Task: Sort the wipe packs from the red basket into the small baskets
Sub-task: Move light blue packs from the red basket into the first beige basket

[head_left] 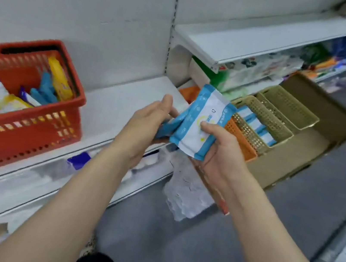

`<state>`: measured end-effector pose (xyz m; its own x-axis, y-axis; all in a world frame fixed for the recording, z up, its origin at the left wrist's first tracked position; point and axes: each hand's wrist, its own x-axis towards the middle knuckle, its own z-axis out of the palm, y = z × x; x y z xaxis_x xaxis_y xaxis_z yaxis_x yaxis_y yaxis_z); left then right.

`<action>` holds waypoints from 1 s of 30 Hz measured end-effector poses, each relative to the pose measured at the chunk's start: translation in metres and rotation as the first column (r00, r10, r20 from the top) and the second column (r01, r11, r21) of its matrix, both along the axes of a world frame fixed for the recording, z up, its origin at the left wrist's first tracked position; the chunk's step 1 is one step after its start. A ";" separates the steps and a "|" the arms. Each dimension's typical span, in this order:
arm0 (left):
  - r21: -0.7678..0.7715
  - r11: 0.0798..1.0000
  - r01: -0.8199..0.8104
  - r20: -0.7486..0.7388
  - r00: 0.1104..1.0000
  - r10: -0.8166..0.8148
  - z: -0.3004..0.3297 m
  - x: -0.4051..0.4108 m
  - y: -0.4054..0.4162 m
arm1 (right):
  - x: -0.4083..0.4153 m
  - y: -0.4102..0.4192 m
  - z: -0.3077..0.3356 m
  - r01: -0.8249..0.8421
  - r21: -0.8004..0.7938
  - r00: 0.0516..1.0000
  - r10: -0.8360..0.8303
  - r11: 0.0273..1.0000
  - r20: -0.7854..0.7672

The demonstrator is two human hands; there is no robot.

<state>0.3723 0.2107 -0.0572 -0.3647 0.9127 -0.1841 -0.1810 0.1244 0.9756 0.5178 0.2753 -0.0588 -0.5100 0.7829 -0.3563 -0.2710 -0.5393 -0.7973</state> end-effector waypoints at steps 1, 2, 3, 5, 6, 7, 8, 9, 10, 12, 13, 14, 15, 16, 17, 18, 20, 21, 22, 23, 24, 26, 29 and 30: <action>-0.012 0.999 -0.047 0.007 0.999 0.047 -0.003 0.021 0.011 | 0.023 0.008 -0.004 0.009 0.004 1.000 -0.009 1.000 0.025; -0.025 0.997 -0.078 0.000 0.997 0.078 -0.009 0.038 0.020 | 0.044 0.014 -0.008 0.013 0.009 0.999 -0.013 1.000 0.048; -0.037 0.996 -0.087 0.000 0.996 0.087 -0.014 0.053 0.028 | 0.061 0.021 -0.012 0.010 0.016 0.998 -0.011 1.000 0.068; -0.073 0.993 -0.094 0.014 0.995 0.095 -0.022 0.073 0.044 | 0.088 0.039 -0.022 0.023 0.056 0.994 -0.029 0.998 0.107; -0.092 0.990 -0.109 0.032 0.993 0.112 -0.024 0.078 0.052 | 0.098 0.049 -0.027 0.049 0.084 0.990 -0.060 0.995 0.130; -0.107 0.986 -0.127 0.042 0.990 0.132 -0.025 0.080 0.062 | 0.107 0.061 -0.032 0.083 0.106 0.983 -0.098 0.991 0.154; -0.122 0.983 -0.135 0.041 0.989 0.141 -0.028 0.081 0.074 | 0.114 0.074 -0.037 0.114 0.122 0.975 -0.135 0.986 0.176; -0.139 0.982 -0.129 0.031 0.990 0.135 -0.031 0.080 0.087 | 0.120 0.088 -0.041 0.139 0.127 0.967 -0.162 0.982 0.199; -0.158 0.981 -0.112 0.021 0.993 0.117 -0.036 0.080 0.102 | 0.125 0.102 -0.045 0.152 0.122 0.958 -0.177 0.981 0.226; -0.200 0.978 -0.064 0.021 0.997 0.070 -0.048 0.082 0.133 | 0.134 0.133 -0.053 0.152 0.119 0.941 -0.181 0.981 0.287; -0.218 0.975 -0.043 0.030 0.998 0.051 -0.054 0.084 0.150 | 0.138 0.149 -0.056 0.145 0.126 0.930 -0.179 0.981 0.321; -0.234 0.972 -0.027 0.036 0.999 0.037 -0.059 0.087 0.168 | 0.142 0.165 -0.057 0.140 0.129 0.917 -0.178 0.982 0.356; -0.245 0.969 -0.018 0.042 0.999 0.029 -0.062 0.090 0.185 | 0.146 0.181 -0.057 0.136 0.129 0.903 -0.177 0.982 0.392; -0.255 0.967 -0.013 0.052 0.998 0.027 -0.066 0.093 0.202 | 0.150 0.196 -0.055 0.128 0.129 0.889 -0.171 0.983 0.425; -0.266 0.964 -0.007 0.063 0.998 0.025 -0.068 0.096 0.218 | 0.155 0.212 -0.054 0.116 0.130 0.876 -0.163 0.985 0.454; -0.273 0.962 0.001 0.071 0.997 0.019 -0.070 0.098 0.233 | 0.159 0.227 -0.052 0.102 0.129 0.866 -0.152 0.986 0.477; -0.294 0.956 0.013 0.060 0.998 0.005 -0.076 0.101 0.259 | 0.167 0.259 -0.052 0.075 0.126 0.850 -0.129 0.989 0.510; -0.315 0.949 0.013 0.053 0.999 0.004 -0.079 0.101 0.269 | 0.170 0.274 -0.053 0.069 0.123 0.845 -0.123 0.990 0.520; -0.337 0.941 0.009 0.046 0.999 0.007 -0.081 0.100 0.277 | 0.170 0.288 -0.055 0.075 0.117 0.842 -0.126 0.990 0.525; -0.355 0.935 0.001 0.042 0.999 0.015 -0.084 0.100 0.285 | 0.170 0.302 -0.058 0.091 0.110 0.841 -0.135 0.990 0.524; -0.368 0.930 -0.011 0.039 0.999 0.027 -0.087 0.099 0.293 | 0.168 0.315 -0.062 0.104 0.099 0.845 -0.140 0.990 0.515; -0.380 0.924 -0.046 0.038 0.997 0.065 -0.091 0.098 0.309 | 0.162 0.342 -0.069 0.096 0.076 0.864 -0.121 0.992 0.489; -0.381 0.918 -0.109 0.021 0.992 0.127 -0.099 0.101 0.334 | 0.154 0.389 -0.083 0.008 0.076 0.882 -0.043 0.997 0.469; -0.383 0.913 -0.139 0.014 0.988 0.156 -0.103 0.105 0.343 | 0.154 0.407 -0.087 -0.028 0.084 0.885 -0.014 0.996 0.466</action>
